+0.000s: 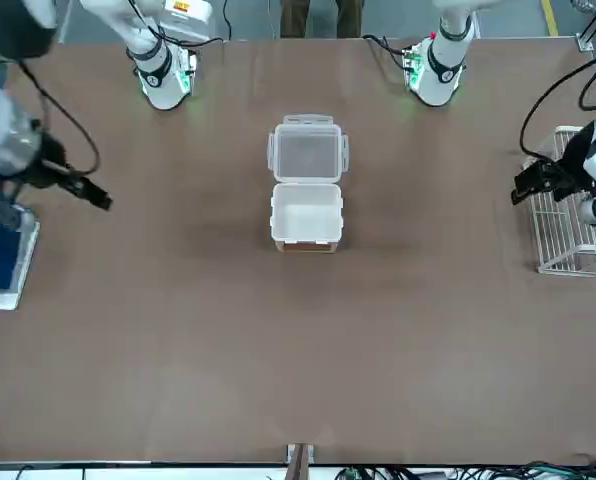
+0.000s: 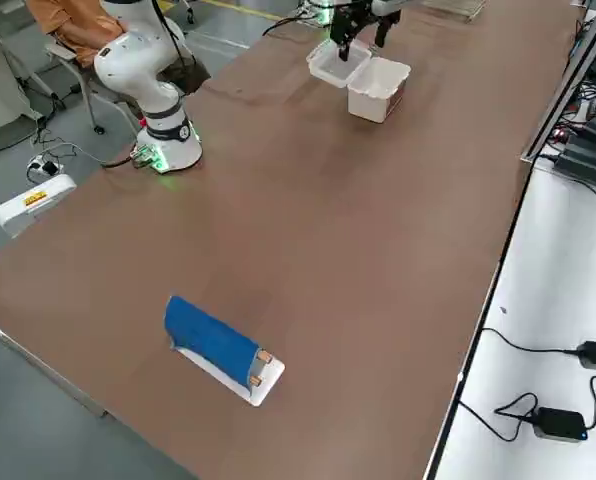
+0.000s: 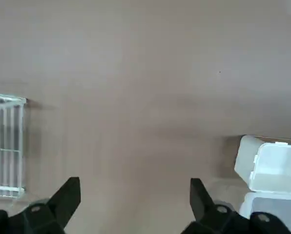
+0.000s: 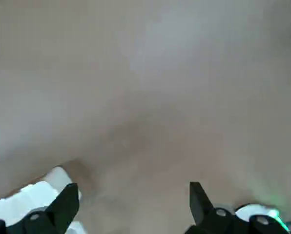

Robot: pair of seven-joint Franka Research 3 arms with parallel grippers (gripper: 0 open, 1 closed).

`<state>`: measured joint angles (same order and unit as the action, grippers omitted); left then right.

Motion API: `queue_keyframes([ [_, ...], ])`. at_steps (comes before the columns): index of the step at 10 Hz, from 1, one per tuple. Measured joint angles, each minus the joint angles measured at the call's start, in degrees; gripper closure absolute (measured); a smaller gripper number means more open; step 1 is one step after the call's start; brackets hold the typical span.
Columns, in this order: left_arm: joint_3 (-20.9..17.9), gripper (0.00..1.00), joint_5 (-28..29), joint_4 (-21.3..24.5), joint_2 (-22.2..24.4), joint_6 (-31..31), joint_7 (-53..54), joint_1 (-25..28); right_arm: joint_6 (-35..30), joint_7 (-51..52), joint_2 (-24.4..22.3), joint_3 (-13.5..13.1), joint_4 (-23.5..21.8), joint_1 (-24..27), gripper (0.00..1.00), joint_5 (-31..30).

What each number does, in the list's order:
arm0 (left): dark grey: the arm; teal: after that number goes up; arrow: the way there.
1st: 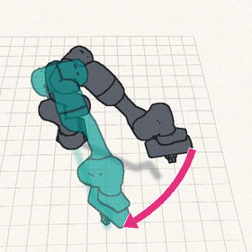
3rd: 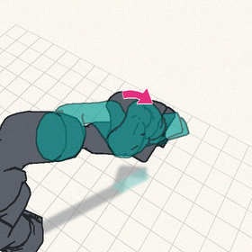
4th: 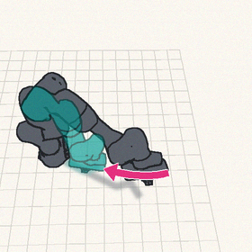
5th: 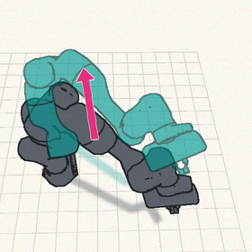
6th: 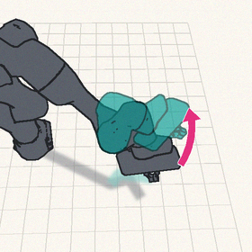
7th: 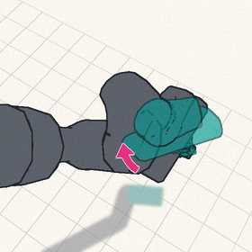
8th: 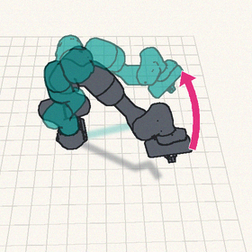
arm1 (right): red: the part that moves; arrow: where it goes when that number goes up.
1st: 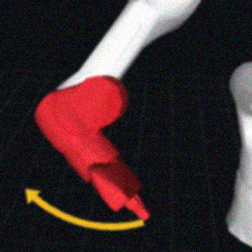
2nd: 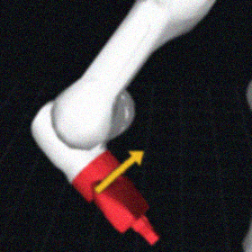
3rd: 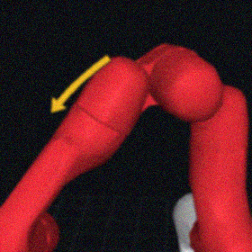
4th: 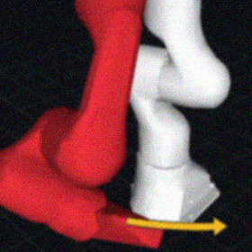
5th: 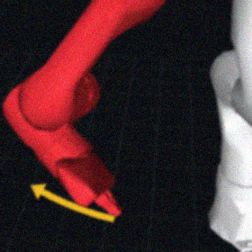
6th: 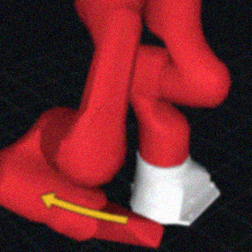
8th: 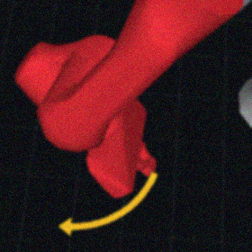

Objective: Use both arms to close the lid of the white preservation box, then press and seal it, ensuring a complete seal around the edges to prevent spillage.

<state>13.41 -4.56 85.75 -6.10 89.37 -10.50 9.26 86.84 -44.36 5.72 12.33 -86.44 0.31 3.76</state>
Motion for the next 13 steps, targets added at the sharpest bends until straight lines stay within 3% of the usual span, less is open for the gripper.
queue_keyframes([
  [1, 0.2, 0.05, -0.3, 0.1, -0.6, -0.6, -1.9, -0.1, 0.9, -8.9, 0.1, 4.0, -1.3, -0.2, 0.00, 0.5],
  [4, 1.8, 0.45, -0.3, 2.4, -1.0, -2.3, -4.3, -0.3, 5.3, -35.2, 0.4, 15.8, -8.7, -2.0, 0.00, 1.8],
  [5, 1.9, 0.49, -0.3, 3.7, -1.1, -1.9, -4.5, -0.4, 6.7, -42.4, 0.5, 18.3, -11.6, -2.9, 0.00, 2.5],
  [8, 2.4, 0.95, 0.4, 6.7, -1.9, 1.8, -7.4, -1.8, 17.5, -59.9, 0.7, 24.3, -20.3, -5.2, 0.00, 4.6],
  [10, 2.5, 0.99, 0.4, 7.3, -4.4, 3.5, -7.8, -2.7, 27.6, -69.8, 0.8, 27.3, -25.8, -9.3, 0.00, 4.7],
  [13, 2.8, 0.99, 0.4, 11.4, -6.6, 9.0, -9.0, -3.8, 36.3, -78.2, 1.0, 27.7, -30.7, -16.5, 0.00, 4.7],
])
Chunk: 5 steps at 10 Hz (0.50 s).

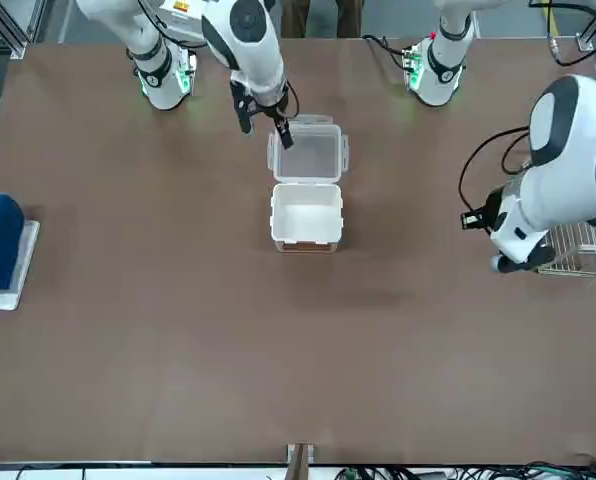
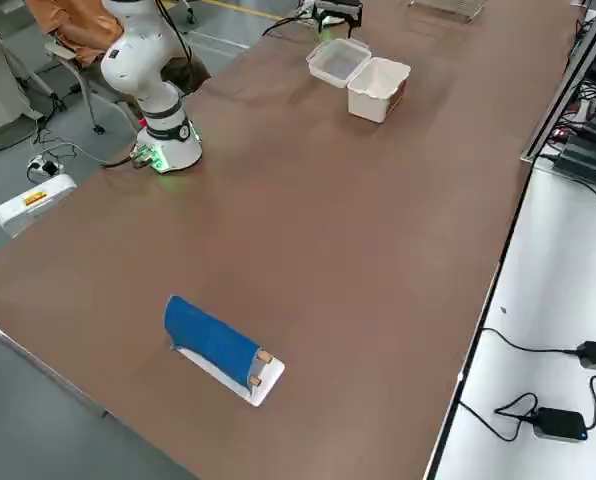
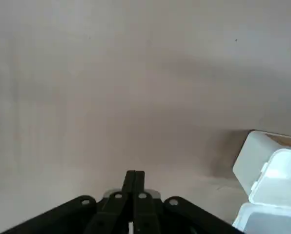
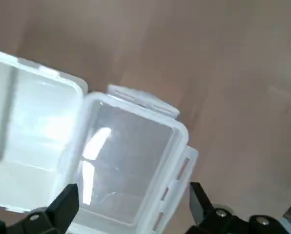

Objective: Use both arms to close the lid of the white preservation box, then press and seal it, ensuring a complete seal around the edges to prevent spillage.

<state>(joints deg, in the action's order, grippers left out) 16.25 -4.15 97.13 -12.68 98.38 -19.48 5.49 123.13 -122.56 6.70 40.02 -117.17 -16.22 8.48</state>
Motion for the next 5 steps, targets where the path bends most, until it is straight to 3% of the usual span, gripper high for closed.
queue_keyframes([
  [5, 0.5, 0.99, 0.0, 9.8, 2.5, 8.9, -6.2, -0.4, 10.9, -6.8, 3.9, -0.1, -4.5, -7.3, 0.00, 0.0],
])
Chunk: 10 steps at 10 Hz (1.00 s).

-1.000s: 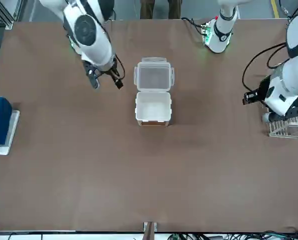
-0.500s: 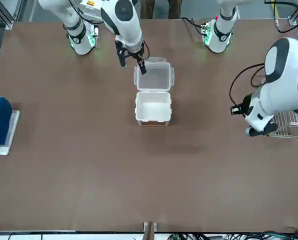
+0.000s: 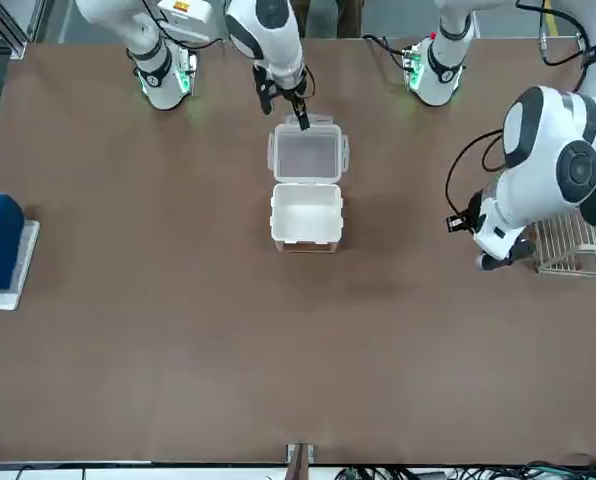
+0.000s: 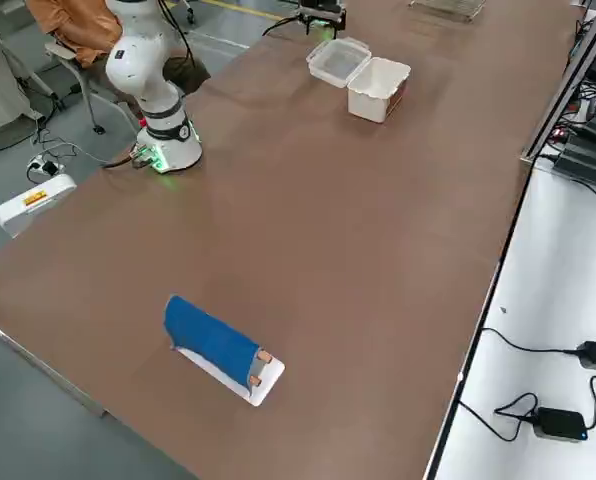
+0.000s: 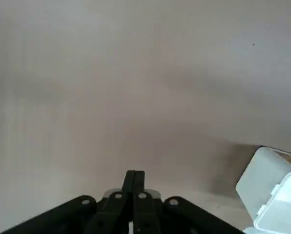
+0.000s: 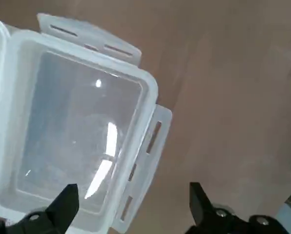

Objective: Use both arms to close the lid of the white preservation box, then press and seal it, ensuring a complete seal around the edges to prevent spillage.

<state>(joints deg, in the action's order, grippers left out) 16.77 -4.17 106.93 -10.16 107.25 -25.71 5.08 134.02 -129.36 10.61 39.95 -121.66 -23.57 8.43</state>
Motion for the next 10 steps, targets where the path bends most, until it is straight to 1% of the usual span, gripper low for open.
queue_keyframes([
  [2, 1.2, 0.99, 0.0, 2.0, 0.0, 2.6, -3.7, -0.1, 3.8, -0.7, 1.6, 0.0, -1.4, -0.9, 0.00, -0.1],
  [4, 1.3, 0.99, 0.0, 2.4, 0.1, 2.9, -4.9, -0.1, 6.2, -1.7, 3.9, -0.1, -1.8, -1.8, 0.01, -0.7],
  [6, 1.3, 0.99, 0.0, 2.5, 0.1, 2.9, -5.0, -0.1, 7.5, -1.8, 5.5, -0.2, -1.9, -1.9, 0.05, -0.9],
  [8, 1.4, 0.99, 0.0, 2.5, 0.2, 2.9, -5.0, -0.1, 8.3, -1.8, 6.2, -0.6, -1.9, -1.9, 0.18, -1.2],
  [9, 1.4, 0.99, 0.0, 2.5, 0.3, 2.9, -5.0, -0.1, 8.8, -1.9, 6.4, -0.7, -1.9, -1.9, 0.23, -1.5],
  [10, 1.4, 0.99, 0.0, 2.5, 0.4, 2.9, -5.0, -0.1, 9.2, -1.9, 6.5, -1.0, -1.9, -1.9, 0.42, -1.6],
])
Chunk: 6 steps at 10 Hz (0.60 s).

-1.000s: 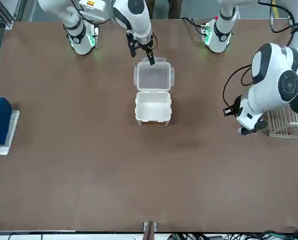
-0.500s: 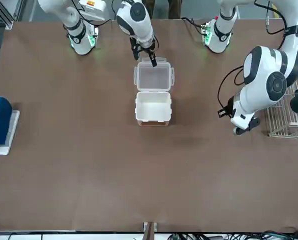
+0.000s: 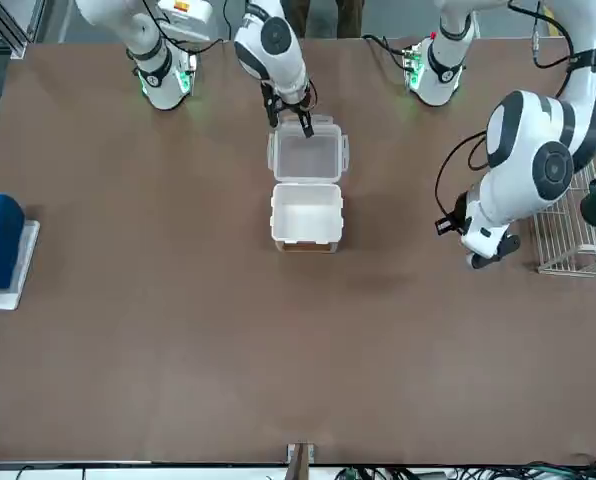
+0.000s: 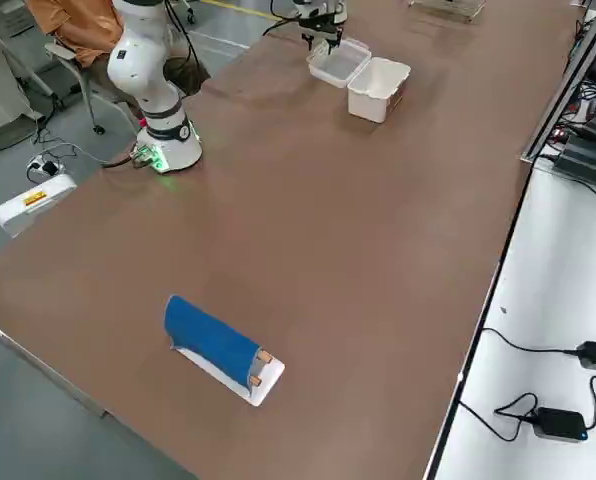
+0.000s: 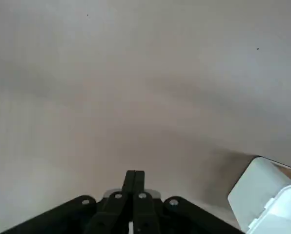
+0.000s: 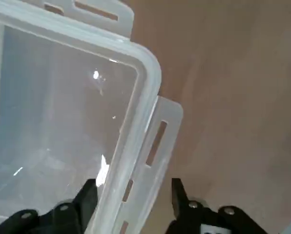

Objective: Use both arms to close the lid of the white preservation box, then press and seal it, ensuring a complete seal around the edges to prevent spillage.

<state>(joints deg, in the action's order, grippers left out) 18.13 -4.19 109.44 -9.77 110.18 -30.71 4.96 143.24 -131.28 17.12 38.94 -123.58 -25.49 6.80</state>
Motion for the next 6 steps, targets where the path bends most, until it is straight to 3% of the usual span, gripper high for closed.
queue_keyframes([
  [2, 0.0, 0.99, 0.0, 0.0, 0.0, 0.0, 0.0, 0.2, 0.0, -0.2, 0.0, -0.2, 0.0, 0.0, 0.51, 0.0],
  [6, 0.0, 0.99, 0.0, 0.0, 0.3, 0.0, 0.0, 0.6, 0.3, -0.5, 0.0, -1.0, 0.1, 0.0, 0.55, 0.0],
])
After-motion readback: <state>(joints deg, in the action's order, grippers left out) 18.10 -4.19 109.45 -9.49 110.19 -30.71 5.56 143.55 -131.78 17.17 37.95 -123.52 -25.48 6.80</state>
